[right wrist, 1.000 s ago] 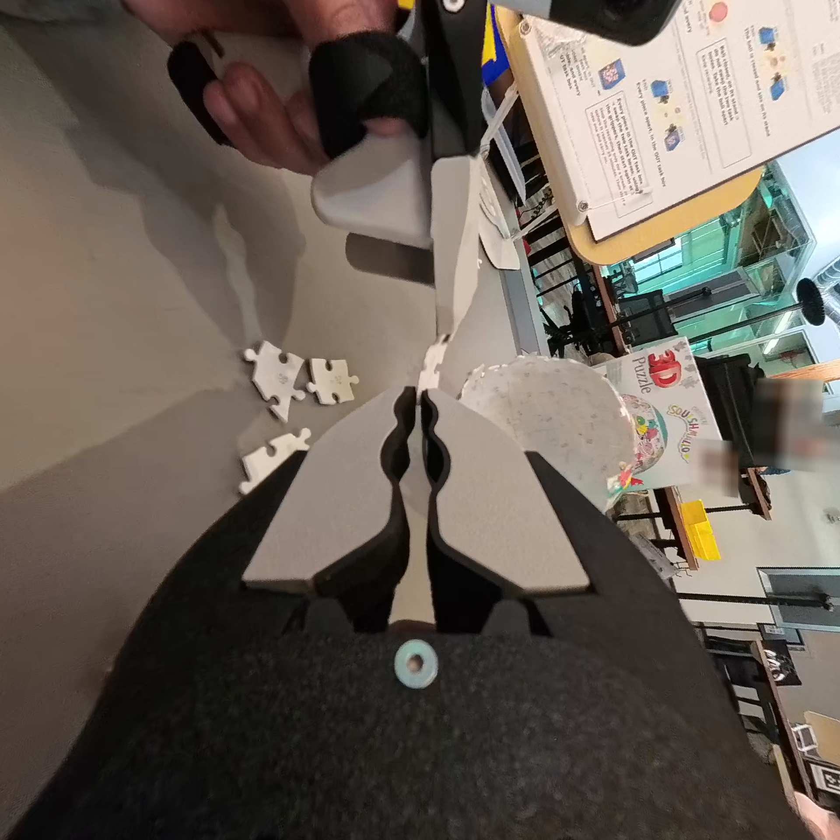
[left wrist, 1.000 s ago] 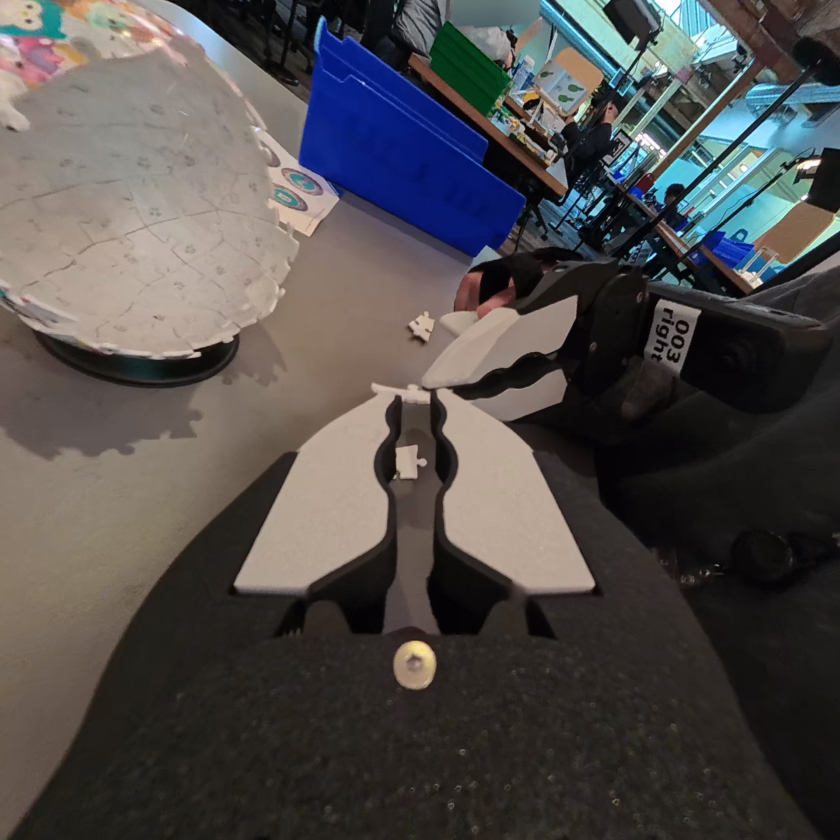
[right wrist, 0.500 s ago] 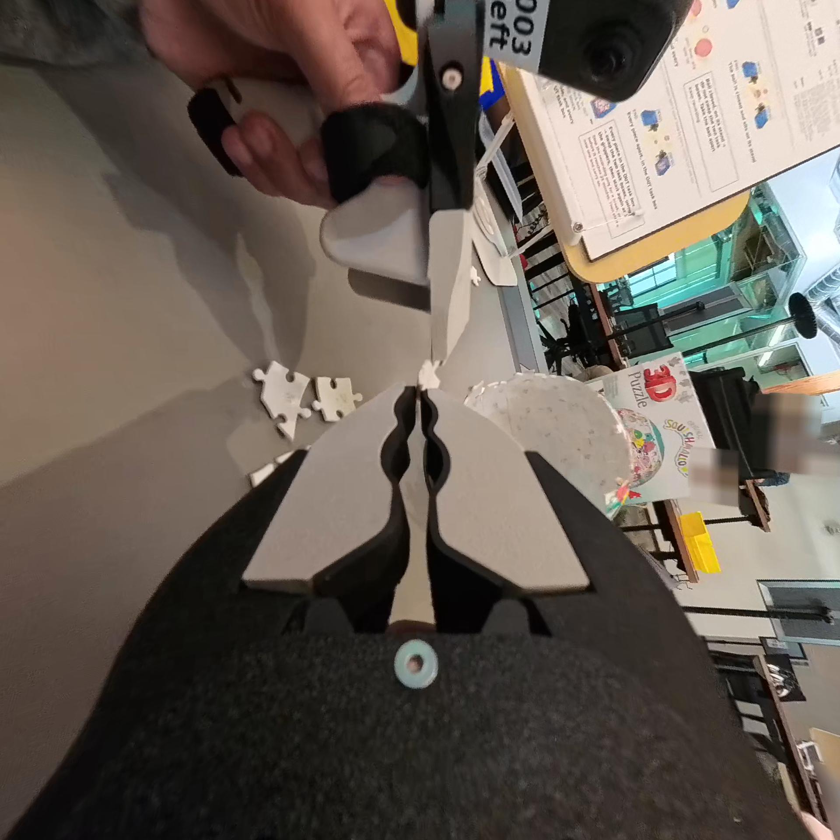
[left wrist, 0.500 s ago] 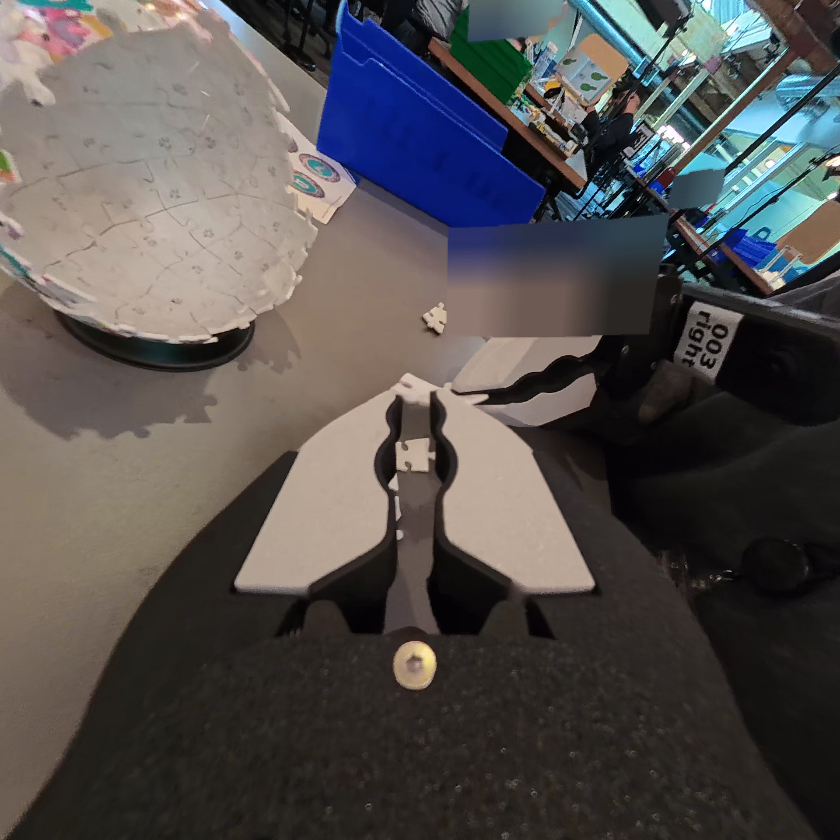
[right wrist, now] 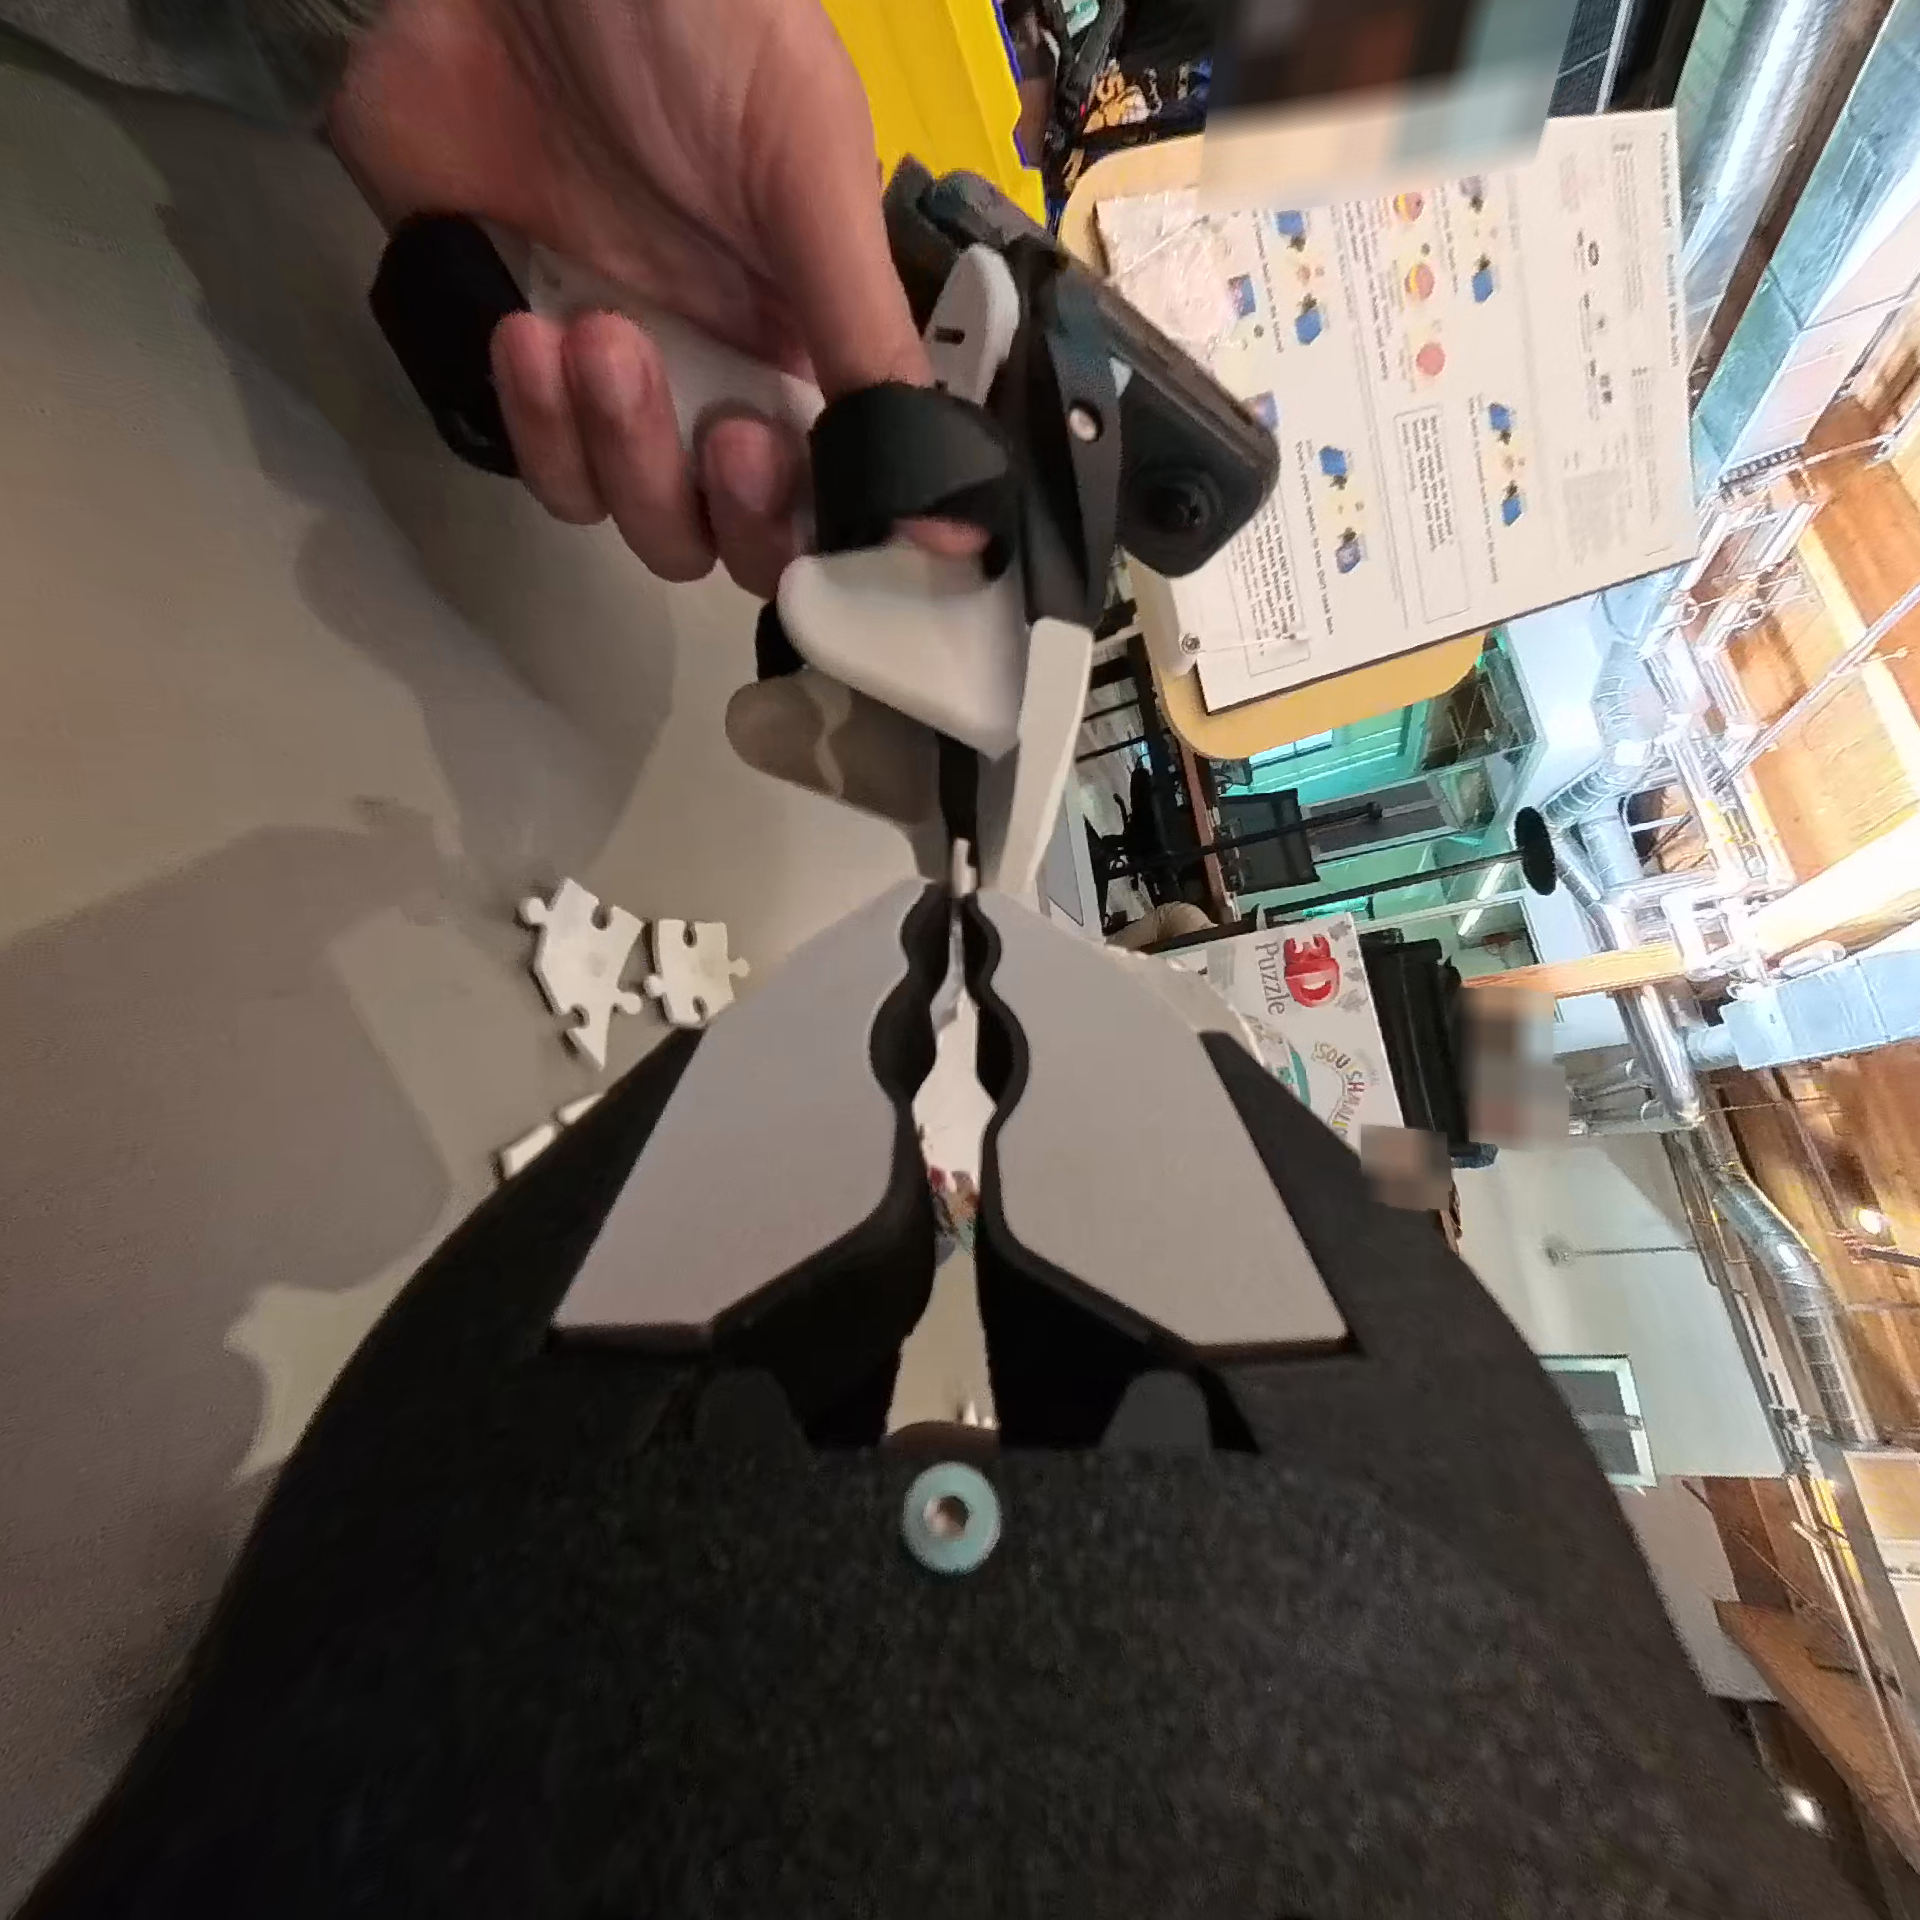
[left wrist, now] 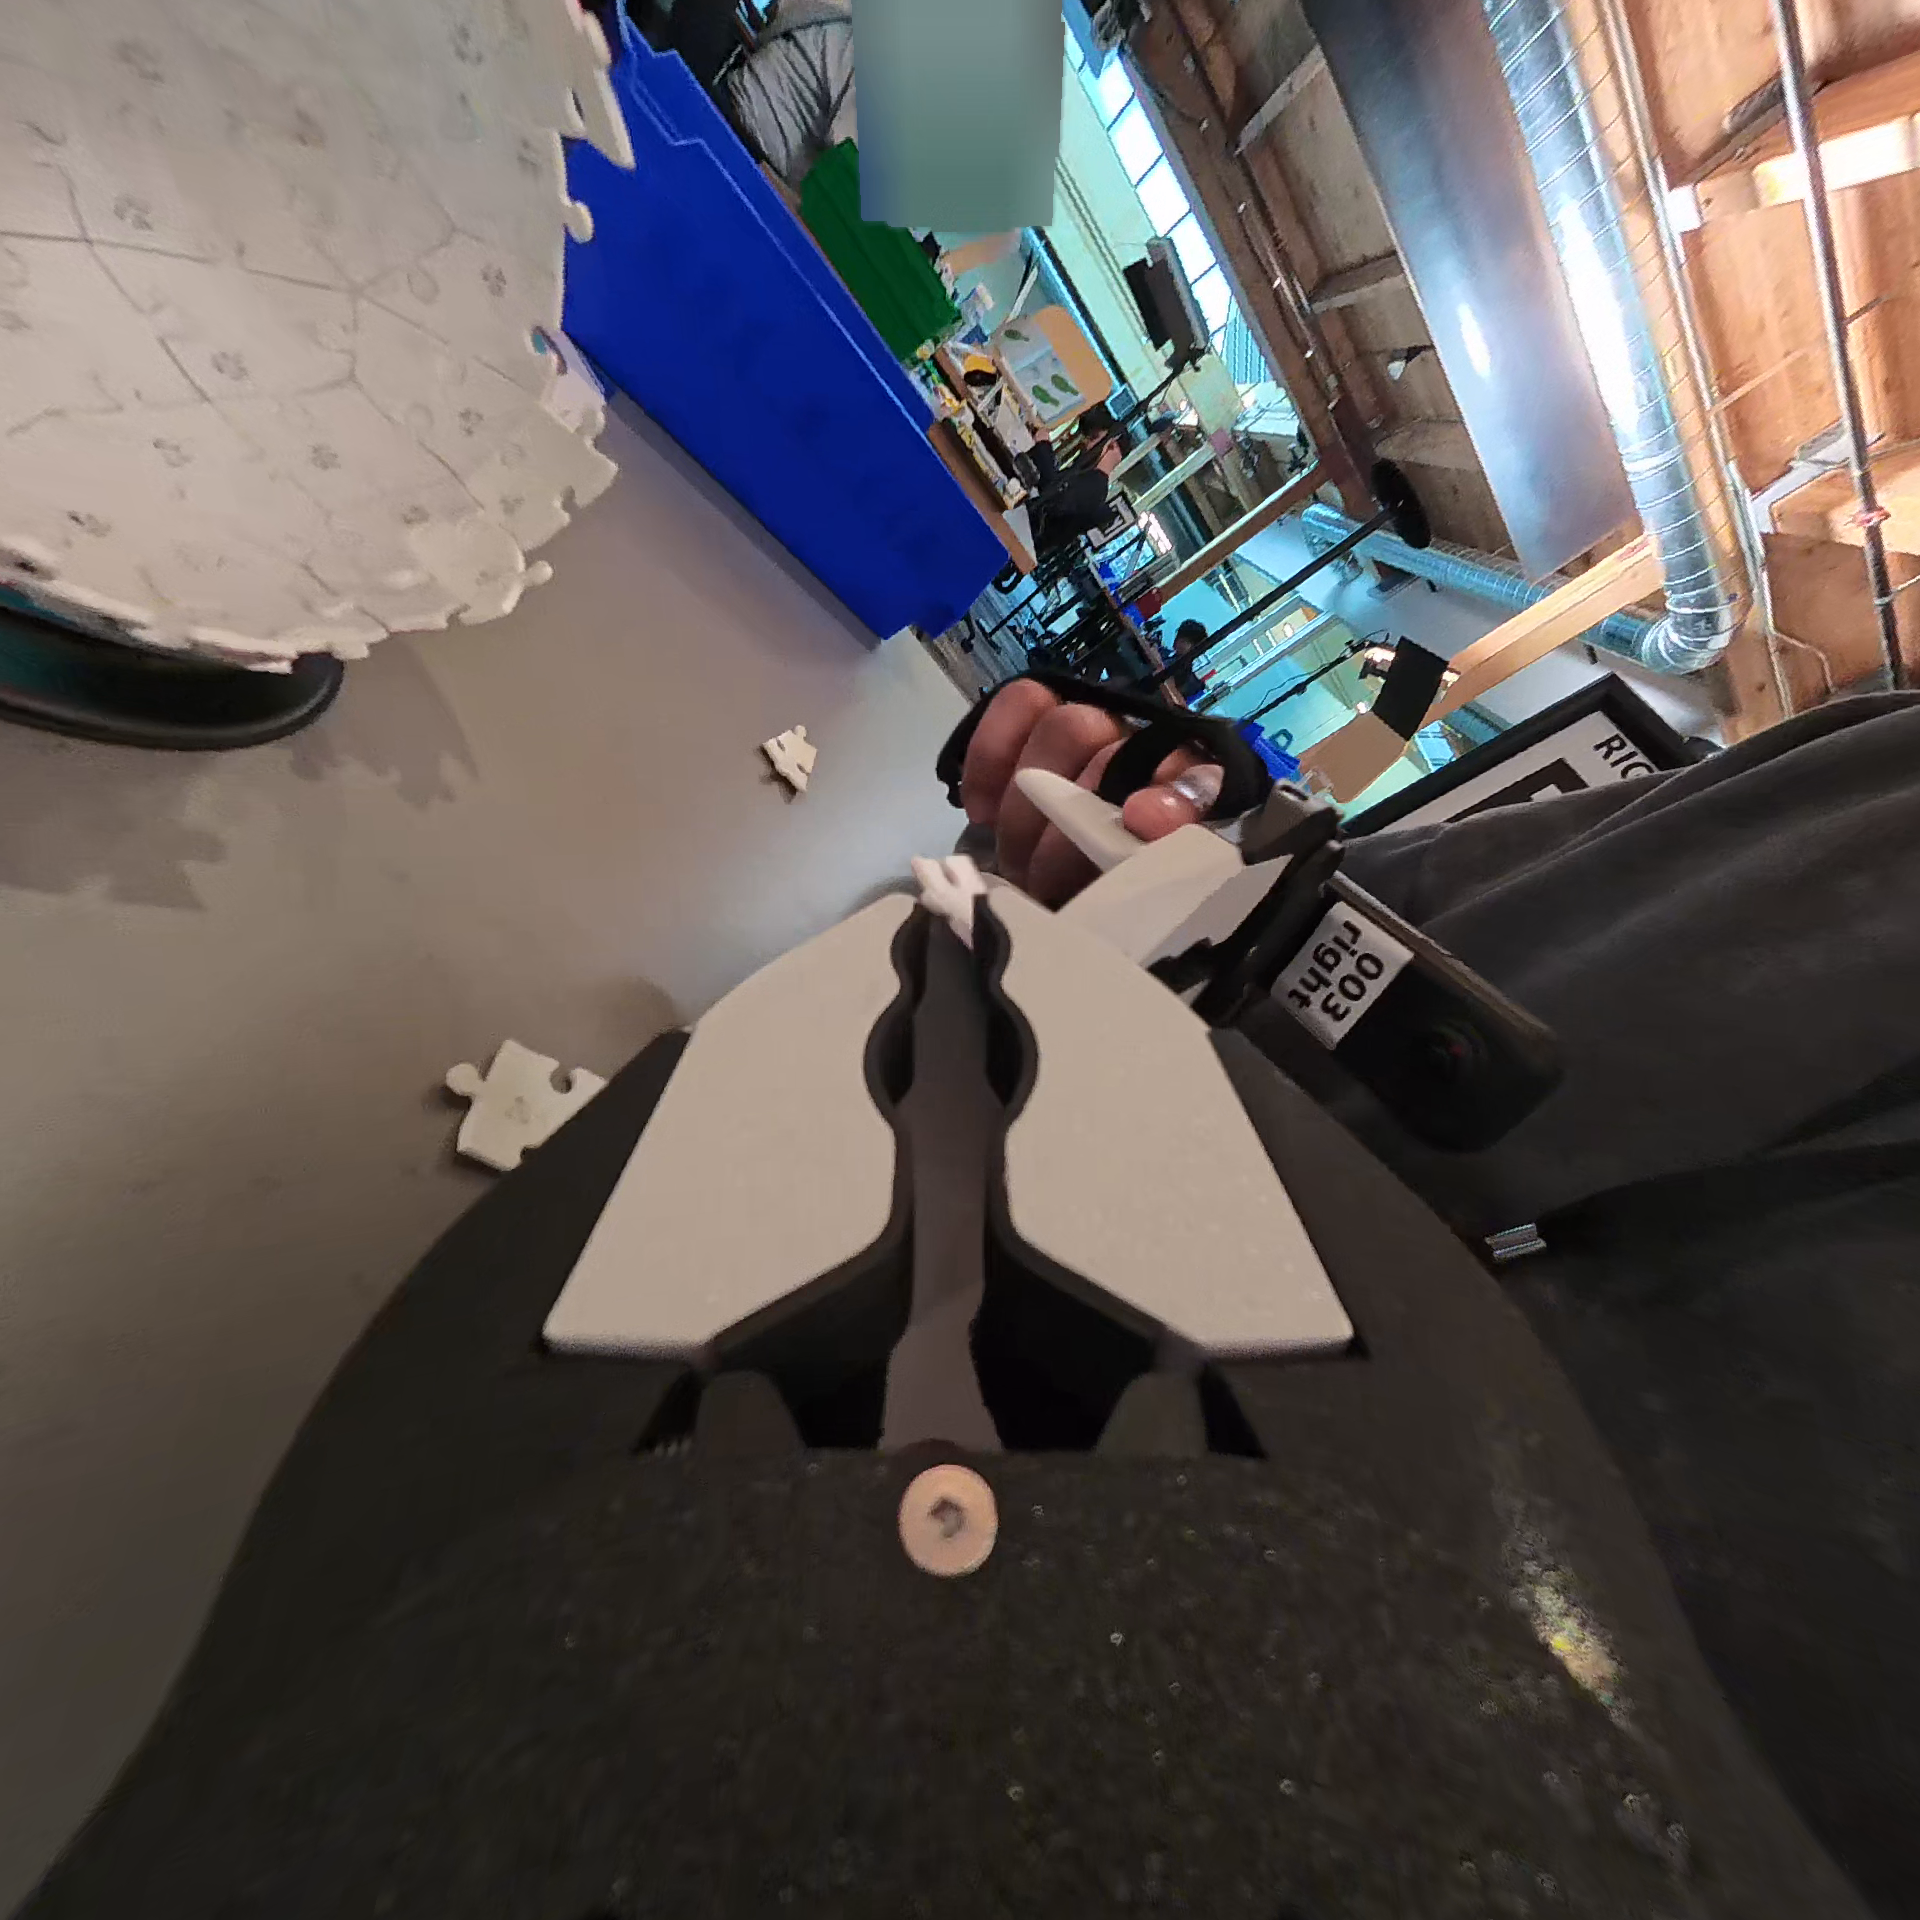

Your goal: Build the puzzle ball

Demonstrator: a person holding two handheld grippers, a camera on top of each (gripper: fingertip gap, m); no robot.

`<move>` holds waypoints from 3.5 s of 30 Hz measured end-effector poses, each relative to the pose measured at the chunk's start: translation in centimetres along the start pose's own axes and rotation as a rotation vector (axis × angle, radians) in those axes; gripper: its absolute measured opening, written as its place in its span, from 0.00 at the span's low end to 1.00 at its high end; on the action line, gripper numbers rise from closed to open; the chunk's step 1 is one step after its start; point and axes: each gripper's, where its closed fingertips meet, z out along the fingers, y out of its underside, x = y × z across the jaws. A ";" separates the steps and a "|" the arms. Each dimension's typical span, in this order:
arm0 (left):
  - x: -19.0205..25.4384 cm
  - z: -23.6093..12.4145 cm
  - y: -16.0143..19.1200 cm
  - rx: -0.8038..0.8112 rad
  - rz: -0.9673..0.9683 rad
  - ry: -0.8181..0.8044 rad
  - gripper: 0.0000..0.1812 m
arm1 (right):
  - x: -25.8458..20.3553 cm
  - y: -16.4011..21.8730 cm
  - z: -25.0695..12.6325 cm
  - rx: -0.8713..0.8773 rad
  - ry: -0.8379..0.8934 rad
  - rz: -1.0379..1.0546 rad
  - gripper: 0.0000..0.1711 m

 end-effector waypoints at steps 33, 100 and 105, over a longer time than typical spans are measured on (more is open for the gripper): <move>-1.7 -1.2 1.2 -0.054 -0.310 0.041 0.01 | -2.2 0.1 1.0 -0.065 -0.088 -0.171 0.00; -11.4 -2.3 -8.8 -0.208 0.336 -0.359 0.17 | -0.7 10.7 8.1 -0.637 -0.328 0.331 0.01; -11.9 -2.2 -8.9 -0.224 0.340 -0.426 0.11 | -0.9 10.9 8.2 -0.628 -0.323 0.344 0.01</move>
